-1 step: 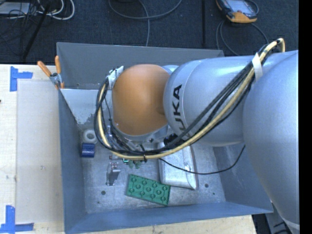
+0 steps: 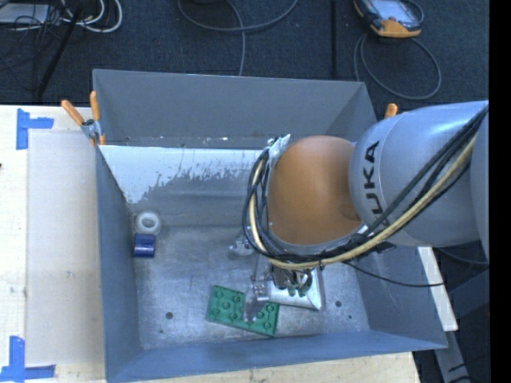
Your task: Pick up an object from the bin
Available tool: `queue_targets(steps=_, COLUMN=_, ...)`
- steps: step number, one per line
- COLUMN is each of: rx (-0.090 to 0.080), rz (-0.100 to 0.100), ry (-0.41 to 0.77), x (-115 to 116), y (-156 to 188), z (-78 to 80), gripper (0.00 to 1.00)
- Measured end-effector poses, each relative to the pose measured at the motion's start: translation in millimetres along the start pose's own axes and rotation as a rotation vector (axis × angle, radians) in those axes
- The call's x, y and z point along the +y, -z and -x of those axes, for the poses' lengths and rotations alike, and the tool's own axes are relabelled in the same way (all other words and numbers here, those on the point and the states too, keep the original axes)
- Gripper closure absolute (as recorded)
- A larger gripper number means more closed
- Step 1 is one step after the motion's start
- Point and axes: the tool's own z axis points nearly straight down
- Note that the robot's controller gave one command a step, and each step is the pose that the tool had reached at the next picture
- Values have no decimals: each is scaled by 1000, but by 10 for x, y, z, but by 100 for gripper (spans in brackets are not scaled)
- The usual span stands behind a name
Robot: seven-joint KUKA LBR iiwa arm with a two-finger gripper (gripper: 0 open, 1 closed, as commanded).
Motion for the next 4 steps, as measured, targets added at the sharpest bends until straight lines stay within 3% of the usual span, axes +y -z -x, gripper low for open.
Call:
queue_targets(steps=1, rx=-11, rz=7, ry=-75, x=27, y=-929, z=-27, gripper=0)
queue_targets(steps=2, rx=-14, rz=8, ry=-77, x=29, y=-890, z=-16, gripper=100)
queue_targets(steps=3, rx=-14, rz=6, ry=60, x=136, y=302, z=15, gripper=100)
queue_targets(steps=4, rx=-15, rz=2, ry=377, x=-463, y=1457, z=131, gripper=100)
